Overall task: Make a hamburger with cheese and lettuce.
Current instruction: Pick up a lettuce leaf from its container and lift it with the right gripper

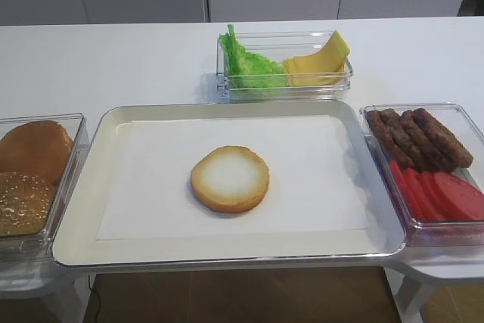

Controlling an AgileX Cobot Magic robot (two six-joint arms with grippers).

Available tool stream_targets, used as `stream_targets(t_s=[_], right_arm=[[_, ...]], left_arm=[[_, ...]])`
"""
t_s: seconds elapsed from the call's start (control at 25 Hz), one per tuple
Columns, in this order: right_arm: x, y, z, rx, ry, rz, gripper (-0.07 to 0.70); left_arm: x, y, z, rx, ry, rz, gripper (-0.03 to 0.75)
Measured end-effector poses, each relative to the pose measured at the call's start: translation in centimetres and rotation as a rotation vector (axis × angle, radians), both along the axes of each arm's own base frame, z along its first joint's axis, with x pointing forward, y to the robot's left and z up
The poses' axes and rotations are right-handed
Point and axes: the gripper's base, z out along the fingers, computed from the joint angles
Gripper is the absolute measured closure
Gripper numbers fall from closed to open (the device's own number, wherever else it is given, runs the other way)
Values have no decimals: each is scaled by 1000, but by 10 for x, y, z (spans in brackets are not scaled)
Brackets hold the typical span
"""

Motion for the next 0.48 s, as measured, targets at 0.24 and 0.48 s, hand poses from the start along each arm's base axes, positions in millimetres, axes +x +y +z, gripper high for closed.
stream_targets(t_s=[0.24,0.48], right_arm=[[0,0,0,0,0,0,309],[0,0,0,0,0,0,310]], left_arm=[[0,0,0,0,0,0,283],[0,0,0,0,0,0,283]])
